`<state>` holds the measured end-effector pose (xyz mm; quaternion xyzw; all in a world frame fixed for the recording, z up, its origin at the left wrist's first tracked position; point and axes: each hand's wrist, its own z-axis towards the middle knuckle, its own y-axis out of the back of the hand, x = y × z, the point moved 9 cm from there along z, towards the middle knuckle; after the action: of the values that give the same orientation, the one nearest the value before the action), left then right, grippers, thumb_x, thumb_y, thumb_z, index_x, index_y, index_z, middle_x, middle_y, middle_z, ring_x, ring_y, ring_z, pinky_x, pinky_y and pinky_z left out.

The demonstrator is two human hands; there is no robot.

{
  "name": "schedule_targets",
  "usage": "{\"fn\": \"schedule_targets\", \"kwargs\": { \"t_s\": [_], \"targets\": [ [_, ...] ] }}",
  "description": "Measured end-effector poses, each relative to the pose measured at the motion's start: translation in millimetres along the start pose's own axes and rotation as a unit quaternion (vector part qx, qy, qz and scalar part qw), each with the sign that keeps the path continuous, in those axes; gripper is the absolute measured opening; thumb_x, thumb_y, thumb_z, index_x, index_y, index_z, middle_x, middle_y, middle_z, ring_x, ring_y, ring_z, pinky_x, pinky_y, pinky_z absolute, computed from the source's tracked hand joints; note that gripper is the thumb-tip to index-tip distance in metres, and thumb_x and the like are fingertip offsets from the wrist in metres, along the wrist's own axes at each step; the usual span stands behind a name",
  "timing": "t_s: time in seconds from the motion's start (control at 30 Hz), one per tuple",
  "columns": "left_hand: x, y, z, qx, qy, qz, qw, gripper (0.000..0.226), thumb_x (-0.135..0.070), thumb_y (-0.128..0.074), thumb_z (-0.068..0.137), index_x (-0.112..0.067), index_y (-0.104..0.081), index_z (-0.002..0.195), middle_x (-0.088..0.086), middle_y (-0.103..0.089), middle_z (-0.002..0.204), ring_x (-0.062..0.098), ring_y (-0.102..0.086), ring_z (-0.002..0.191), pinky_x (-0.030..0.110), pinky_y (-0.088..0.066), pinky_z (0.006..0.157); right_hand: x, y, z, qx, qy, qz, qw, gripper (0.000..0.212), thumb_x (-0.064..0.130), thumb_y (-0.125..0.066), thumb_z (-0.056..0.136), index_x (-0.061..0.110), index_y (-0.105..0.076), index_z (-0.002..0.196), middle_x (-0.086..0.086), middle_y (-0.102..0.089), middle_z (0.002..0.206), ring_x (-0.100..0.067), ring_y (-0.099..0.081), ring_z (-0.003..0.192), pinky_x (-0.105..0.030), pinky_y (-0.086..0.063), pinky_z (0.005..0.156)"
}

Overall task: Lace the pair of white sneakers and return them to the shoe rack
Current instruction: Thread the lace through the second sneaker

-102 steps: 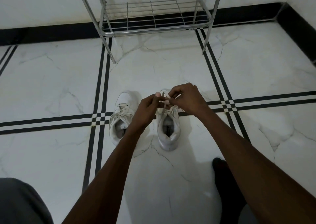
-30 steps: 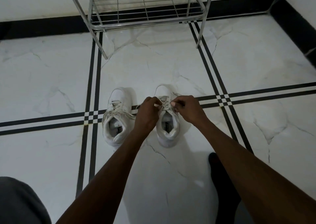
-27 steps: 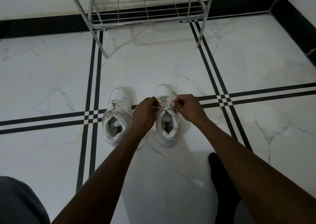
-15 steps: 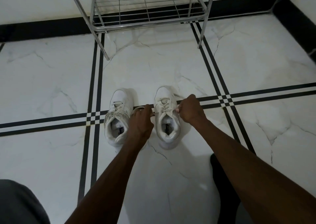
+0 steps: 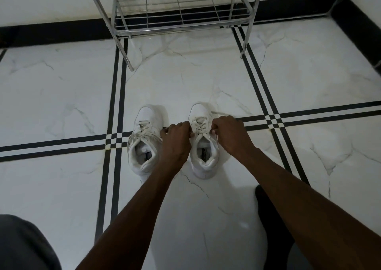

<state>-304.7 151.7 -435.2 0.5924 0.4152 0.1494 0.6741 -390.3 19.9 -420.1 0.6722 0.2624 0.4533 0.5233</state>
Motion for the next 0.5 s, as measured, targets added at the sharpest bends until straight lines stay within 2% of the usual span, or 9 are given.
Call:
{"fn": "schedule_targets", "kwargs": {
  "t_s": [0.07, 0.17, 0.27, 0.33, 0.4, 0.5],
  "targets": [
    [-8.7, -0.7, -0.5, -0.002, -0.033, 0.043, 0.999, 0.017, -0.001, -0.052, 0.09, -0.016, -0.049, 0.098, 0.002, -0.067, 0.089, 0.03, -0.06, 0.091, 0.046, -0.037, 0.091, 1.2, 2.5, 1.1, -0.004, -0.004, -0.011, 1.0, 0.015, 0.008, -0.06, 0.088, 0.015, -0.072, 0.086, -0.006, -0.074, 0.085, -0.026, -0.067, 0.083, -0.042, -0.051, 0.078],
    [-20.1, -2.3, -5.9, -0.026, -0.088, 0.127, 0.988, 0.03, 0.007, -0.055, 0.079, -0.009, -0.053, 0.104, 0.005, -0.064, 0.073, 0.034, -0.058, 0.079, 0.047, -0.039, 0.086, 0.5, 2.1, 1.0, -0.013, -0.01, -0.007, 1.0, 0.014, 0.013, -0.061, 0.088, 0.014, -0.073, 0.081, -0.005, -0.074, 0.079, -0.025, -0.068, 0.076, -0.037, -0.047, 0.074],
    [-25.3, 2.4, -10.1, -0.07, -0.112, 0.2, 0.971, 0.039, 0.015, -0.055, 0.058, -0.009, -0.058, 0.087, 0.003, -0.049, 0.055, 0.029, -0.051, 0.067, 0.046, -0.043, 0.074, -2.3, -0.5, -0.7, -0.025, -0.017, -0.017, 0.999, 0.011, 0.015, -0.062, 0.087, 0.017, -0.07, 0.08, -0.002, -0.073, 0.076, -0.023, -0.068, 0.074, -0.036, -0.05, 0.072],
    [-28.7, 4.5, -11.2, -0.096, -0.124, 0.226, 0.961, 0.03, 0.014, -0.047, 0.06, -0.012, -0.055, 0.073, 0.003, -0.042, 0.055, 0.028, -0.049, 0.068, 0.044, -0.043, 0.071, -2.4, -0.7, -0.7, -0.031, -0.02, -0.019, 0.999, 0.008, 0.014, -0.064, 0.087, 0.017, -0.069, 0.082, -0.001, -0.074, 0.078, -0.022, -0.068, 0.076, -0.038, -0.052, 0.074],
    [-29.8, 8.1, -12.0, -0.108, -0.13, 0.237, 0.957, 0.031, 0.012, -0.034, 0.059, -0.013, -0.051, 0.063, 0.003, -0.035, 0.058, 0.028, -0.051, 0.072, 0.044, -0.042, 0.07, -0.7, -1.6, -0.9, -0.034, -0.013, -0.019, 0.999, 0.004, 0.012, -0.066, 0.087, 0.015, -0.069, 0.085, -0.002, -0.075, 0.083, -0.022, -0.07, 0.08, -0.039, -0.052, 0.075],
    [-22.9, 11.9, -11.2, -0.121, -0.129, 0.248, 0.952, 0.031, 0.01, -0.034, 0.059, -0.014, -0.053, 0.062, 0.003, -0.041, 0.059, 0.03, -0.053, 0.076, 0.043, -0.035, 0.072, -4.3, -6.6, -8.7, -0.035, -0.018, -0.028, 0.999, 0.006, 0.009, -0.065, 0.088, 0.013, -0.066, 0.092, -0.005, -0.074, 0.094, -0.026, -0.068, 0.093, -0.041, -0.049, 0.08]
  ]
}}
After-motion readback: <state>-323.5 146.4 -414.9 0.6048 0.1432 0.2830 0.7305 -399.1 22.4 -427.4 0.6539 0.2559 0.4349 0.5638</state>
